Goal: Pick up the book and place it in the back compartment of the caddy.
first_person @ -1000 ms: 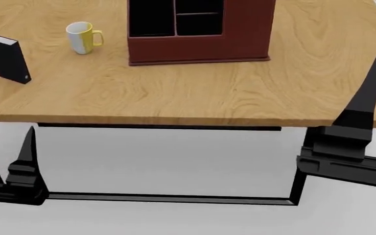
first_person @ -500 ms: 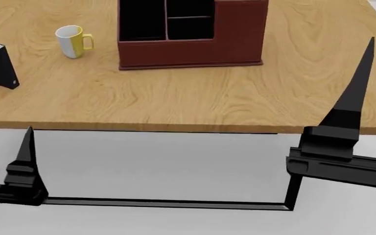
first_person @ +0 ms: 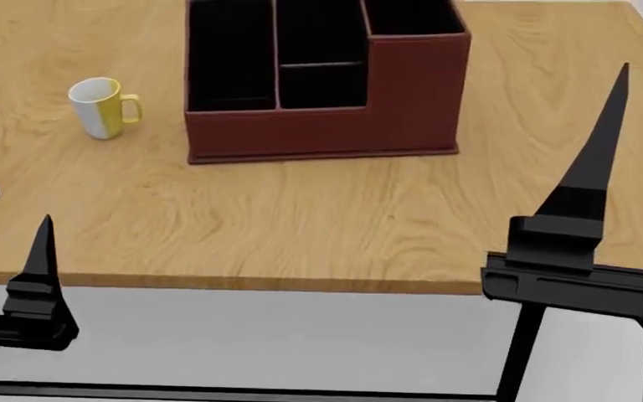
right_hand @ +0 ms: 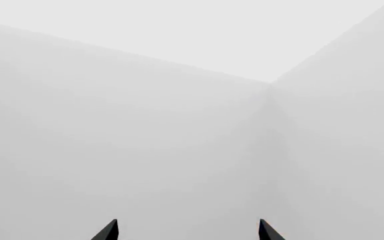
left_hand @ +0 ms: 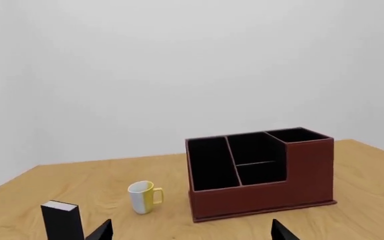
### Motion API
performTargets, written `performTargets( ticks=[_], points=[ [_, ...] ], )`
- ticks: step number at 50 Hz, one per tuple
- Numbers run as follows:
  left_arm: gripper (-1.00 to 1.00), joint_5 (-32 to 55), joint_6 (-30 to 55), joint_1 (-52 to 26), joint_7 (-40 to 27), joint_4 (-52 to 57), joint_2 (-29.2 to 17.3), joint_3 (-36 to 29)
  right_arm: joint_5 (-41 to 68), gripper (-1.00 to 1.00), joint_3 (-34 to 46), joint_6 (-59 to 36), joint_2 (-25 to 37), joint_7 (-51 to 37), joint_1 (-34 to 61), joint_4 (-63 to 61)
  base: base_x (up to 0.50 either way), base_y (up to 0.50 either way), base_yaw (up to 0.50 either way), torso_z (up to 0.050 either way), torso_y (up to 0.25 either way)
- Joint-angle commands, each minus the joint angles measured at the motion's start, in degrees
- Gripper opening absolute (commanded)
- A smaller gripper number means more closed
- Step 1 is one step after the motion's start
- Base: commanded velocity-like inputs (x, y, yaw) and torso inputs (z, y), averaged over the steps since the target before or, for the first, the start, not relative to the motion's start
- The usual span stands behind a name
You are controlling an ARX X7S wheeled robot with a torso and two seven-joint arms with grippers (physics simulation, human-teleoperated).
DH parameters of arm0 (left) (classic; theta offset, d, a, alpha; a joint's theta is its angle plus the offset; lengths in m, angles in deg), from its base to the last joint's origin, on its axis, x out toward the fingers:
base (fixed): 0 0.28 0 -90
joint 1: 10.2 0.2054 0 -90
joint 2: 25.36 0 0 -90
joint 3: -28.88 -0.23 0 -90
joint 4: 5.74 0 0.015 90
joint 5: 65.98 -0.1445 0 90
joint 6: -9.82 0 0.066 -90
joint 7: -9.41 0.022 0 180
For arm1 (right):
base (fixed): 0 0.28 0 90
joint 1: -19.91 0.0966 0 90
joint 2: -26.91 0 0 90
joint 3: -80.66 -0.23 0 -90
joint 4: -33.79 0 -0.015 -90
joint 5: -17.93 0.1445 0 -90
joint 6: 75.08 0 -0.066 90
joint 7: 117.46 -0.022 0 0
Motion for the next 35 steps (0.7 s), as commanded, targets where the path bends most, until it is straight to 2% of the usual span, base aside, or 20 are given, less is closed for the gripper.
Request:
performTargets(
  ticks=[1,35],
  points=[
    [1.0,0.0,-0.5,0.2,-0.2,-0.2,-0.2,0.1,-0.1,1.0,0.8,0.5,0.4,-0.4,0.0,0.2,0.44,0.0,0.0,0.0,0.0],
    [1.0,0.7,-0.9,0.4,-0.8,-0.4,-0.5,0.0,0.7,1.0,2.1,1.7,1.7,-1.7,0.5,0.4,0.44,0.0,0.0,0.0,0.001]
  ],
)
